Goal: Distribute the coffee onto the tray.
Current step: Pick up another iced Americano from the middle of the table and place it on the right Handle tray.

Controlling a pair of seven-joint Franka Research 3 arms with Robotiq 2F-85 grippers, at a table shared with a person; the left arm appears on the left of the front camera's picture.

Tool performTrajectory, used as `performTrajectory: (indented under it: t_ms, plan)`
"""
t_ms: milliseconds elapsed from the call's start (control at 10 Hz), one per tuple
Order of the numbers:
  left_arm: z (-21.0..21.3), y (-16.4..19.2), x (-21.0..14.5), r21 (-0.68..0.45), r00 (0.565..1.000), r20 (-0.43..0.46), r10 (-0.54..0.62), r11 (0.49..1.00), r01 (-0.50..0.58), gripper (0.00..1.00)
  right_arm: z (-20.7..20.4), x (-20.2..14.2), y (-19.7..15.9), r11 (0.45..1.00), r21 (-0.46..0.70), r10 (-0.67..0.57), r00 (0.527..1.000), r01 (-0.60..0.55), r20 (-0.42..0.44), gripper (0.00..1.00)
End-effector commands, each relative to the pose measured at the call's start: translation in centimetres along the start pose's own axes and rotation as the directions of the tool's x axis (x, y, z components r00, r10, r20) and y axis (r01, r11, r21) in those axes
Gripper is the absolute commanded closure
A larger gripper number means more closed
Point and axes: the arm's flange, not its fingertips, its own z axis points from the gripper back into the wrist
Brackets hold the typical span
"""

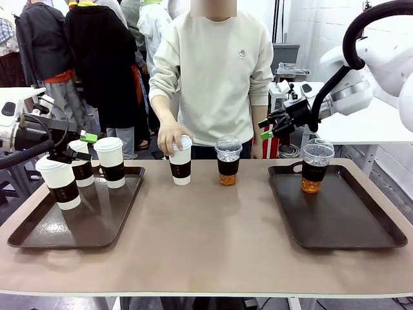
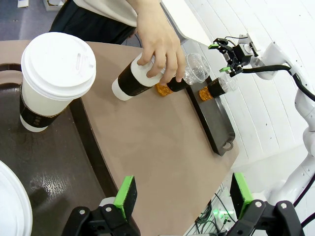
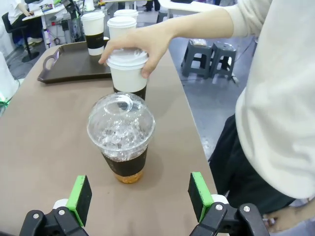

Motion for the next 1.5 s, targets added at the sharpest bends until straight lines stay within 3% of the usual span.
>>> performTrajectory:
  t_ms: [0, 500, 1400]
  plan:
    - [0.1, -0.2, -0.2, -0.001, 1.0, -0.001, 0.002, 1.0, -0.002, 0.0, -0.7, -0.5, -1.5, 0.997, 0.076, 0.027, 1.0, -0.026, -0.014, 0.0]
    - [0.1, -0.2, -0.2, -0.001, 1.0, -0.001, 0.002, 1.0, -0.002, 0.0, -3.1, -0.4, -3.3, 0.987, 0.15, 0.067, 0.996, -0.058, -0.057, 0.0]
    - [0.1, -0.2, -0.2, -0.001, 1.0, -0.001, 0.002, 1.0, -0.002, 0.0, -6.3, -1.1, -4.5, 0.99, 0.141, 0.036, 0.998, -0.028, -0.052, 0.0]
